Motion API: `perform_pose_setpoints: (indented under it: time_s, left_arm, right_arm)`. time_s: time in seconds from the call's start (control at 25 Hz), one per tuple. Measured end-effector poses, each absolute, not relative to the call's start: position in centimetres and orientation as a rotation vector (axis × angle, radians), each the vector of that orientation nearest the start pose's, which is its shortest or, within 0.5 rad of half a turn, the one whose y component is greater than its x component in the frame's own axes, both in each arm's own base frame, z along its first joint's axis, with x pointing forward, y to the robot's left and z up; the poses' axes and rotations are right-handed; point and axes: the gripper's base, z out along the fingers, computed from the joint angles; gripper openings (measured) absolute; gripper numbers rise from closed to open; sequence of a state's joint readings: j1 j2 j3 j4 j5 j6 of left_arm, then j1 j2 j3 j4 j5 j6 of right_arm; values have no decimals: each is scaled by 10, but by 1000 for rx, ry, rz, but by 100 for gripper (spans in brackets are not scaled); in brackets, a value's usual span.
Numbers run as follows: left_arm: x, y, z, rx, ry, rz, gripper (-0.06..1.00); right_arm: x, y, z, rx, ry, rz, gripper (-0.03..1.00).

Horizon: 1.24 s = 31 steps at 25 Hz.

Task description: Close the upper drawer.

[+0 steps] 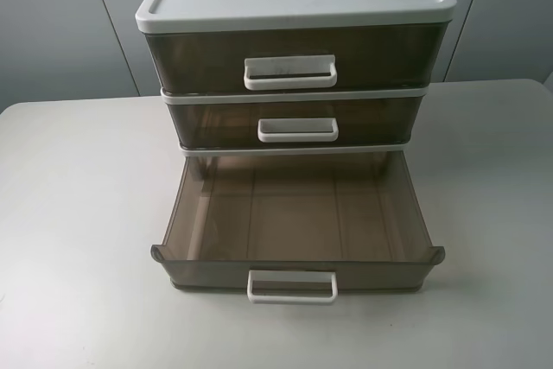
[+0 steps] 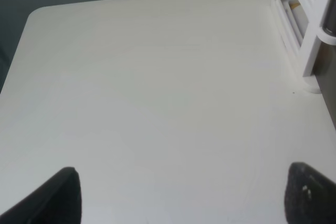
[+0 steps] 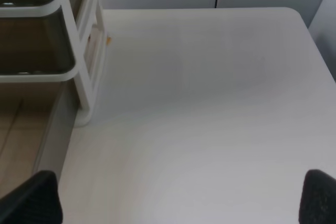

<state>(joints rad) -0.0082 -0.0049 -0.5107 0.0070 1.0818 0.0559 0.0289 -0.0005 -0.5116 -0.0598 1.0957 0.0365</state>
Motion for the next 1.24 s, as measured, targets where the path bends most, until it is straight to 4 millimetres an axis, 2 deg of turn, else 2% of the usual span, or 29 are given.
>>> perform_pose_setpoints:
  time_s: [1.24]
  left_arm:
    - [-8,1,278,65,2049,38,74]
  right_arm:
    - [-8,-5,278,12,2066,-32,68]
